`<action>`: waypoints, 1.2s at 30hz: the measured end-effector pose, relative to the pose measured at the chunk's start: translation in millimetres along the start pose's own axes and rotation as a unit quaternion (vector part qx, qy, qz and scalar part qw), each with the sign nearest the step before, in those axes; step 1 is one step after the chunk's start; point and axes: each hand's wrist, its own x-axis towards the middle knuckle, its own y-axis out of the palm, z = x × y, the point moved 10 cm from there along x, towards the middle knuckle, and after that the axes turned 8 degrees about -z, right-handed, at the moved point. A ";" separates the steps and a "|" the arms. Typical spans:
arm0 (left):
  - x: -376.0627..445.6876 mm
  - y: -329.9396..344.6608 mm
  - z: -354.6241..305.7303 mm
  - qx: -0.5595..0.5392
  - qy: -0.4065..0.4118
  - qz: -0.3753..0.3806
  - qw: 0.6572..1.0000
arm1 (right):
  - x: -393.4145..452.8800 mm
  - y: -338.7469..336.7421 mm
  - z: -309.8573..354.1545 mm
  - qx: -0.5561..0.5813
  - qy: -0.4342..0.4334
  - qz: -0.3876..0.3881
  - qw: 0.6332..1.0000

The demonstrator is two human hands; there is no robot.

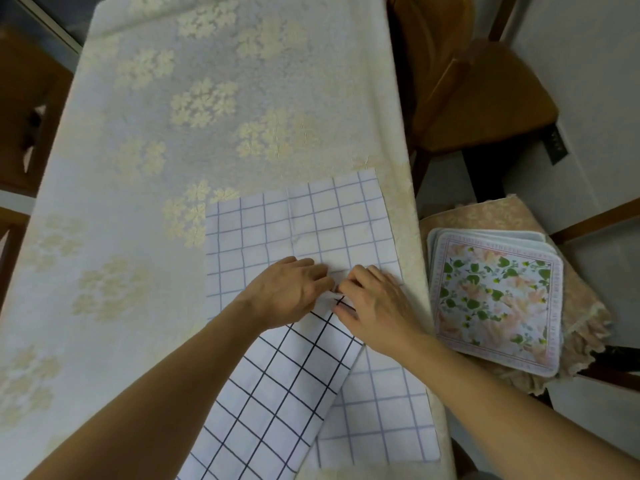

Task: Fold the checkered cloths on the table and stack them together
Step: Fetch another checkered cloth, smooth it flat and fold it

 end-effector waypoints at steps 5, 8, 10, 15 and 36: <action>7.3 -2.2 13.9 -0.004 -0.008 -0.002 1.000 | 16.7 -8.3 -4.0 0.004 0.008 -0.017 1.000; 17.7 -3.9 23.9 -0.005 -0.034 0.001 0.999 | 28.3 -21.6 -5.4 -0.016 -0.004 -0.041 0.999; 24.6 -8.7 27.2 0.002 -0.050 -0.006 0.999 | 33.5 -26.0 -3.4 -0.023 -0.021 -0.041 0.999; 21.8 -19.5 28.3 0.002 -0.081 -0.035 0.996 | 35.5 -28.6 5.9 -0.005 -0.038 -0.025 0.999; -147.1 -67.4 -32.6 -0.009 -0.057 -0.137 0.989 | -63.2 -35.2 163.4 -0.100 -0.057 -0.069 0.991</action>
